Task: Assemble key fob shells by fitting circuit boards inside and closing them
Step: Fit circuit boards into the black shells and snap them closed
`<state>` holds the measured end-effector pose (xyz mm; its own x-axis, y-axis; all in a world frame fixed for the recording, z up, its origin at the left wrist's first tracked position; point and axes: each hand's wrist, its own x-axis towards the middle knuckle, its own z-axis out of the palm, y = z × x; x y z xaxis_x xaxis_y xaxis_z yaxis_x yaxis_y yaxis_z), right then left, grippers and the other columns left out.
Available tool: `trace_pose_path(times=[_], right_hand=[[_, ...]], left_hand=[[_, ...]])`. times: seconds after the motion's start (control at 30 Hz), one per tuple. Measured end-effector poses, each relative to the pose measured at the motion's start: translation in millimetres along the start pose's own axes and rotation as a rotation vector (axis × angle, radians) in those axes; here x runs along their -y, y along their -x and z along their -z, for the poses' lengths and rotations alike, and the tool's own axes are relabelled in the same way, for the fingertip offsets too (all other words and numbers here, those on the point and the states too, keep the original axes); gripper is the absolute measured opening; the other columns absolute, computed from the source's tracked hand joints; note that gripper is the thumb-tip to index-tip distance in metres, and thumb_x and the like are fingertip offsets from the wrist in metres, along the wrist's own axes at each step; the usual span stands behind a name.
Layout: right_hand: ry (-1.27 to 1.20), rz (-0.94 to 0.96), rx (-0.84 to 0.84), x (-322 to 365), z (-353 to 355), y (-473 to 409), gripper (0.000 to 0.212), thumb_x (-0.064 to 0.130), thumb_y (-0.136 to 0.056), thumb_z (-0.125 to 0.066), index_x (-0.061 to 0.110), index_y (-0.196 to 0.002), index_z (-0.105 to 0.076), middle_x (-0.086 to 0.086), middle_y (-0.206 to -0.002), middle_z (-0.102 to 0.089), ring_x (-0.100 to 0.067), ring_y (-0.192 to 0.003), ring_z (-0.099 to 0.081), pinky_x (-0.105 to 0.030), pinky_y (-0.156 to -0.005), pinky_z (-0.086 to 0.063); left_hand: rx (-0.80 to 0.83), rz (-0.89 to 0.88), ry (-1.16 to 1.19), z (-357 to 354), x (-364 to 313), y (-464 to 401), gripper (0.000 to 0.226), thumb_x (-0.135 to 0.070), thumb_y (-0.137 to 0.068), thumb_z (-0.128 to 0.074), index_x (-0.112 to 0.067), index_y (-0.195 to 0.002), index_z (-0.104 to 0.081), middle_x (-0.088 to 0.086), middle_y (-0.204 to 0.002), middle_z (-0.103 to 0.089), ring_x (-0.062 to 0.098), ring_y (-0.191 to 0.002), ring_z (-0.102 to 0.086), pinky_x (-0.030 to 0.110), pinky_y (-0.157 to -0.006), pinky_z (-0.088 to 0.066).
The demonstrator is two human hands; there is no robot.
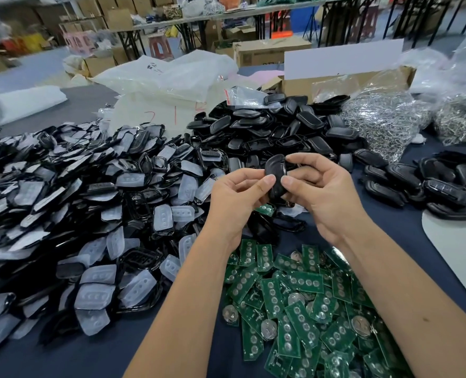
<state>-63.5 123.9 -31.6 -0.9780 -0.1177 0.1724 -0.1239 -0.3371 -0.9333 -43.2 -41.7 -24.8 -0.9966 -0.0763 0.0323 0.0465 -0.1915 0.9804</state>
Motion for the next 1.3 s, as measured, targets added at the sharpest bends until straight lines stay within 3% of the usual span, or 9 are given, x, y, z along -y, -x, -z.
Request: trace_pose_path(times=[0.1,0.2,0.3,0.47,0.57,0.73,0.87,1.0,1.3], right_hand=[[0.007,-0.033,0.010,-0.1,3.6,-1.9,0.044,0.010,-0.076,-0.082,0.011,-0.119,-0.072,-0.009,-0.089,-0.078,-0.023,-0.082,-0.073,-0.033,-0.075,-0.060],[-0.010,-0.060,0.009,-1.1,7.1,-3.8,0.044,-0.002,-0.084,-0.077,0.009,-0.126,-0.070,-0.010,-0.094,-0.079,-0.024,-0.090,-0.076,-0.032,-0.078,-0.061],[-0.082,-0.076,0.029,2.2,5.3,-3.4,0.044,0.002,-0.081,-0.075,0.006,-0.124,-0.069,0.001,-0.082,-0.078,-0.020,-0.088,-0.077,-0.030,-0.078,-0.061],[-0.181,-0.080,-0.030,5.8,4.1,-3.7,0.042,0.005,-0.075,-0.074,0.012,-0.116,-0.070,0.005,-0.080,-0.078,-0.012,-0.081,-0.077,-0.025,-0.070,-0.061],[-0.201,-0.099,-0.045,7.0,4.6,-4.6,0.040,0.007,-0.075,-0.074,0.013,-0.113,-0.071,-0.001,-0.089,-0.080,-0.014,-0.082,-0.078,-0.024,-0.067,-0.061],[-0.220,-0.131,-0.047,3.2,5.9,-4.6,0.042,0.007,-0.073,-0.077,0.011,-0.115,-0.072,-0.006,-0.091,-0.080,-0.015,-0.080,-0.076,-0.023,-0.069,-0.061],[-0.225,-0.158,-0.014,2.3,4.2,-5.8,0.044,0.006,-0.075,-0.075,0.007,-0.119,-0.071,-0.007,-0.097,-0.080,-0.015,-0.085,-0.076,-0.024,-0.074,-0.062],[-0.229,-0.159,-0.003,4.4,0.3,-3.2,0.045,0.008,-0.078,-0.072,0.000,-0.123,-0.069,-0.007,-0.100,-0.080,-0.012,-0.086,-0.075,-0.019,-0.072,-0.059],[-0.326,-0.177,-0.020,5.9,-4.7,-4.9,0.031,0.009,-0.082,-0.068,0.007,-0.113,-0.072,-0.004,-0.099,-0.080,-0.009,-0.083,-0.075,-0.016,-0.069,-0.059]], left_hand=[[0.025,0.002,-0.046,0.6,-0.4,-1.1,0.020,-0.010,-0.092,-0.076,-0.025,-0.079,-0.080,0.009,-0.082,-0.075,0.024,-0.082,-0.067,0.043,-0.089,-0.058],[0.044,-0.007,-0.099,1.4,-0.5,-1.0,0.002,-0.011,-0.092,-0.077,-0.010,-0.093,-0.077,0.014,-0.084,-0.075,0.026,-0.082,-0.066,0.044,-0.087,-0.059],[0.058,-0.020,-0.135,0.1,1.2,-0.7,0.012,-0.013,-0.092,-0.077,-0.004,-0.099,-0.074,0.014,-0.083,-0.074,0.026,-0.081,-0.065,0.048,-0.088,-0.059],[0.088,-0.071,-0.205,-0.8,-0.3,-0.7,0.005,-0.010,-0.091,-0.078,-0.013,-0.094,-0.076,0.010,-0.083,-0.077,0.019,-0.080,-0.074,0.023,-0.076,-0.057],[0.088,-0.088,-0.217,-0.8,-2.3,0.5,0.009,-0.008,-0.091,-0.077,-0.016,-0.095,-0.076,0.016,-0.085,-0.077,0.020,-0.081,-0.075,0.022,-0.077,-0.056],[0.077,-0.001,-0.118,-2.3,-3.5,2.9,0.008,-0.008,-0.094,-0.073,-0.006,-0.101,-0.076,0.010,-0.082,-0.070,0.016,-0.077,-0.063,0.032,-0.080,-0.052],[0.053,0.054,-0.022,-0.7,-3.4,1.0,0.009,-0.004,-0.096,-0.068,-0.007,-0.099,-0.075,0.006,-0.082,-0.066,0.025,-0.082,-0.054,0.039,-0.083,-0.047],[0.085,0.065,0.019,-1.7,-3.2,1.5,0.010,-0.001,-0.098,-0.063,-0.004,-0.103,-0.072,0.007,-0.085,-0.065,0.019,-0.079,-0.055,0.033,-0.082,-0.048],[0.108,0.072,0.148,-9.9,-6.3,1.1,0.011,-0.002,-0.102,-0.057,-0.005,-0.099,-0.068,0.008,-0.087,-0.059,0.010,-0.068,-0.048,0.022,-0.068,-0.045]])
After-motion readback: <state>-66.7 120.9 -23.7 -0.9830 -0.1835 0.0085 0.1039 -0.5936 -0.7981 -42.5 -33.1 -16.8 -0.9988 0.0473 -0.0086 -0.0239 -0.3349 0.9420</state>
